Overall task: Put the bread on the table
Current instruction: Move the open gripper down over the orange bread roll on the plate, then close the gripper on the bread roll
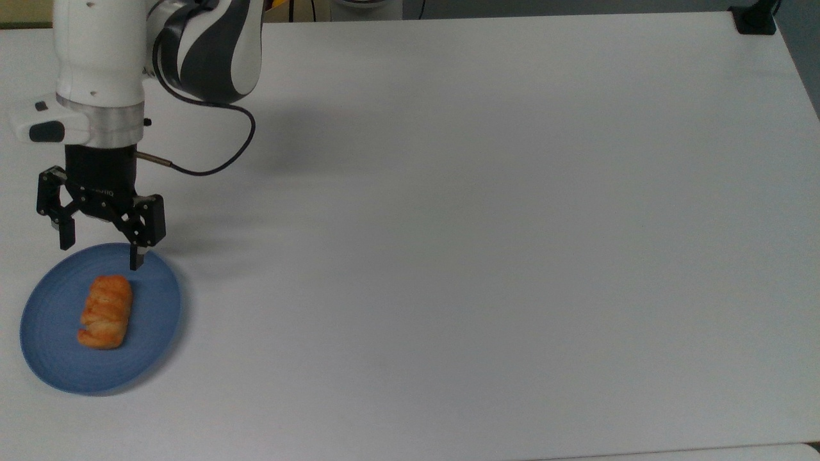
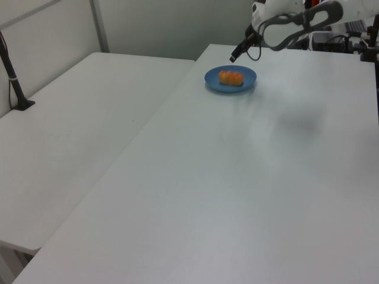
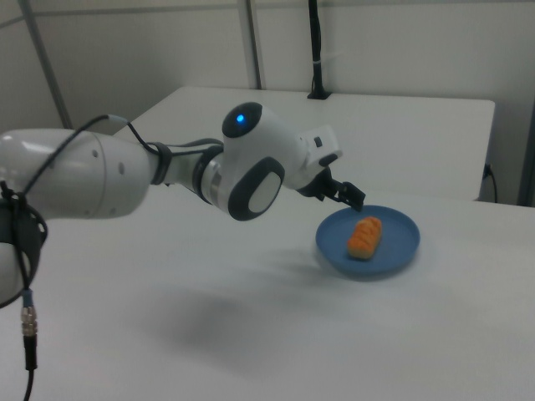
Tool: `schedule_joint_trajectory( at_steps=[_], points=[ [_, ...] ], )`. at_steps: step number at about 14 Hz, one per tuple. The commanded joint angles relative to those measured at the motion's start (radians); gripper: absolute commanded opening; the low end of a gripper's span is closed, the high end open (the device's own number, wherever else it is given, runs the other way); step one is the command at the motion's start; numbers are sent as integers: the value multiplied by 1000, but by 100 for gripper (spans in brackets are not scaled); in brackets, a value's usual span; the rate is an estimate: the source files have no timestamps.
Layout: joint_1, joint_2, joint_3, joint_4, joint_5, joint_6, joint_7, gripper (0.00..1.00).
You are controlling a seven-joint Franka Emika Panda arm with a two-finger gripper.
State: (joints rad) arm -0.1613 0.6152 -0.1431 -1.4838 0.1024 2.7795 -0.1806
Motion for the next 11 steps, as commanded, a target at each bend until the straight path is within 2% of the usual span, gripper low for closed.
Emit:
schedule_joint_trajectory(
  at_steps=[1, 3, 6, 8, 10, 11],
  points=[
    [-6, 155, -6, 134, 6, 90, 15, 100],
    [-14, 196, -6, 169, 6, 95, 20, 100],
    [-21, 257, -6, 174, -9, 156, 15, 100],
    [-32, 259, -6, 171, -21, 157, 12, 98],
    [-32, 265, -6, 163, -50, 157, 12, 88],
    [-32, 265, -6, 162, -55, 157, 13, 79]
  ],
)
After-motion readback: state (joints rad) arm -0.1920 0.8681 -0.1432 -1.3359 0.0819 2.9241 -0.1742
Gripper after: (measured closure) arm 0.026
